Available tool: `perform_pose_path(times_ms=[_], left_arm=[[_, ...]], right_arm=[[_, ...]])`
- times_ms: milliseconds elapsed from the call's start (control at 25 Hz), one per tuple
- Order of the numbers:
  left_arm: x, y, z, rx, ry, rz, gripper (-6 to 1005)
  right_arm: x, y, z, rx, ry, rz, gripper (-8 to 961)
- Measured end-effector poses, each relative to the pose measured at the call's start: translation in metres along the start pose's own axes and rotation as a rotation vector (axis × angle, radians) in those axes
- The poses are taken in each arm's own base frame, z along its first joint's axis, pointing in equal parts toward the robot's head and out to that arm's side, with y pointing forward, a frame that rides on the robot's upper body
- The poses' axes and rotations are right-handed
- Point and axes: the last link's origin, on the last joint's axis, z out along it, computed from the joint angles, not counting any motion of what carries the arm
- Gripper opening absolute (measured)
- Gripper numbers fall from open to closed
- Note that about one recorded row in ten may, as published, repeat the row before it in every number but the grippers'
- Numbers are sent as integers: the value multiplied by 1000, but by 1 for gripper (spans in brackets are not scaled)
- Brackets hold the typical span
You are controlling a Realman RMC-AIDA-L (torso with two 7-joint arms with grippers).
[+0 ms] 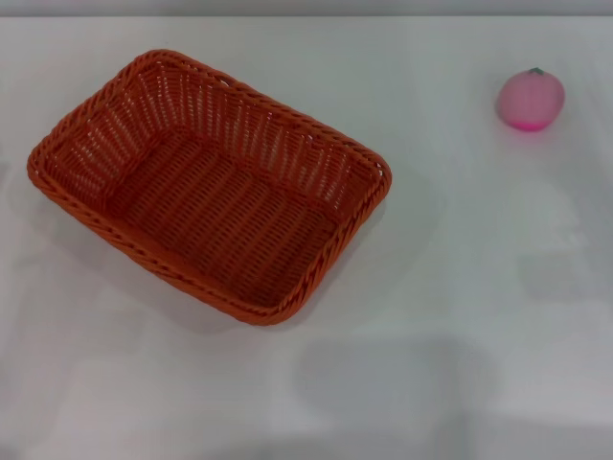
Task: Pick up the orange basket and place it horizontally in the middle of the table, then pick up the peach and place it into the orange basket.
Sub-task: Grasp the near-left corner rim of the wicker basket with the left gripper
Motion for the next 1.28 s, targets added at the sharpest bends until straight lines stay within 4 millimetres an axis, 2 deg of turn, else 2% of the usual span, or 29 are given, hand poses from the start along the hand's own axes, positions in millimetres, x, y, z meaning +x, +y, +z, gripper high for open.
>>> perform_pose_path(times_ms=[600,760,920,1120,1280], left_arm=[[-2,0,0,2,-11,-1,865],[2,1,6,-51,-14,-21,863],[9,-3,21,-130,-64,-80,861],[13,-8,47,-237,-278,-150,861],[29,-6,70,-319,-466,-172,861]], right_arm=[[-1,-1,1,3,0,-6,812],[-1,-2,1,4,-1,-9,812],[-2,-4,2,6,-5,-18,812],[-4,-6,3,2,-9,-32,811],[-6,-7,5,2,-13,-37,811]])
